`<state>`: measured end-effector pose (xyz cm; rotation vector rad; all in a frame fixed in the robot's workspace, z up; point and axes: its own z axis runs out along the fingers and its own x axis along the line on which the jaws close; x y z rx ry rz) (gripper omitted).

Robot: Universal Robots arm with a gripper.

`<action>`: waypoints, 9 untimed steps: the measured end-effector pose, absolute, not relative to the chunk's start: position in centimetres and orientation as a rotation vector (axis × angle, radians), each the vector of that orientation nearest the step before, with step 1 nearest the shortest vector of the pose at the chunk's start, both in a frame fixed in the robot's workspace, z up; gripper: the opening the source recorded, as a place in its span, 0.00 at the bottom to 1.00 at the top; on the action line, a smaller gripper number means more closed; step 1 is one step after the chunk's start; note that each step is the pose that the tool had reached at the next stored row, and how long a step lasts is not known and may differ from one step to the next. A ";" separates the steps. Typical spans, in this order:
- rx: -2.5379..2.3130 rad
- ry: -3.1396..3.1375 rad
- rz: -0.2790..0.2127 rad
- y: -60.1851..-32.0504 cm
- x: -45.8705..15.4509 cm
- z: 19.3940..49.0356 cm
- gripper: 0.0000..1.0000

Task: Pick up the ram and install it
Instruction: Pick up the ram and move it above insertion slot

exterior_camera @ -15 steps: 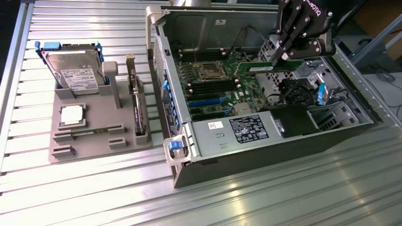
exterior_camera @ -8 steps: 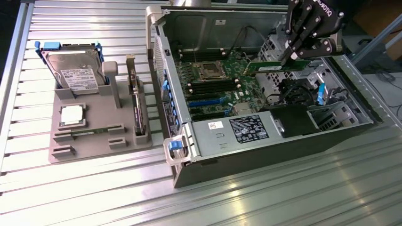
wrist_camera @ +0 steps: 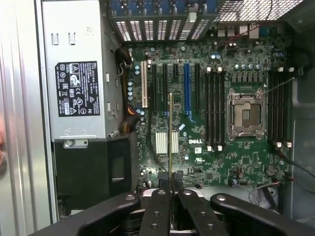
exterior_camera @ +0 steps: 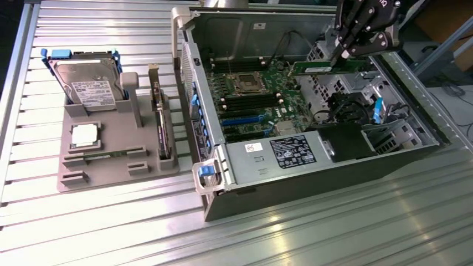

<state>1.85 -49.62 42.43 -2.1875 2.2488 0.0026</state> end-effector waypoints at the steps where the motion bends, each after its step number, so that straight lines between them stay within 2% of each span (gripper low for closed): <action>1: -2.188 2.250 0.001 -49.2 1.9 42.4 0.12; 9: -2.199 2.251 -0.013 -45.5 2.7 42.4 0.12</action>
